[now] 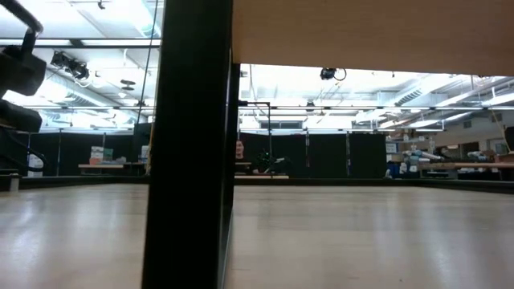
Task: Place and stack plates onto a shelf
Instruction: Stack the blue plate on the blue plates on the shelf
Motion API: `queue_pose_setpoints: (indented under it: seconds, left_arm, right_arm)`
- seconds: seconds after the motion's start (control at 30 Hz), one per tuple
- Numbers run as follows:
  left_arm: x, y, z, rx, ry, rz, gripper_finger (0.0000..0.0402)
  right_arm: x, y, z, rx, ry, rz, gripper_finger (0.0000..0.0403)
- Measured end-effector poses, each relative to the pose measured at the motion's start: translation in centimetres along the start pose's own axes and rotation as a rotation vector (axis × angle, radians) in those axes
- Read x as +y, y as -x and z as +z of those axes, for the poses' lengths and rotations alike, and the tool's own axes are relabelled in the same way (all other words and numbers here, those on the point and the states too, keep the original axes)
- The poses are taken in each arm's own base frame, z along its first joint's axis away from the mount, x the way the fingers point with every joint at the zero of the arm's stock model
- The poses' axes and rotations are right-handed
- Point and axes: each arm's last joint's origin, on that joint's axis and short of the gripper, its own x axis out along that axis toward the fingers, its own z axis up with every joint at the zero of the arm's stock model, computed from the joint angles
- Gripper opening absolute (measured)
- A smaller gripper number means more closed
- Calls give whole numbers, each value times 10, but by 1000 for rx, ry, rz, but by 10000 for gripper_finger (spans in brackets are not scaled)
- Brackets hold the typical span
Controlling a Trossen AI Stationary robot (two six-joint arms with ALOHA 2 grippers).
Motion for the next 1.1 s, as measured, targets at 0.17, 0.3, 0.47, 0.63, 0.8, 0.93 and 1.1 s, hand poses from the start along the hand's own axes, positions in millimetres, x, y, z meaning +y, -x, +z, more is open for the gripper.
queue_pose_setpoints:
  seconds: [0.17,0.3,0.47,0.63,0.8,0.93,1.1]
  left_arm:
    - [1,-6,2,20,5,8,160]
    - [1,-7,2,24,-12,11,145]
    - [3,-7,3,27,-4,13,116]
    - [5,-7,3,29,4,16,86]
    - [8,-6,4,33,15,14,60]
    - [11,-6,6,31,28,7,43]
    - [12,-5,8,29,36,-5,25]
  right_arm:
    - [0,0,0,0,0,0,142]
    - [0,0,0,0,0,0,141]
    - [0,0,0,0,0,0,142]
    - [0,0,0,0,0,0,141]
    - [0,0,0,0,0,0,142]
    - [0,0,0,0,0,0,142]
    - [0,0,0,0,0,0,141]
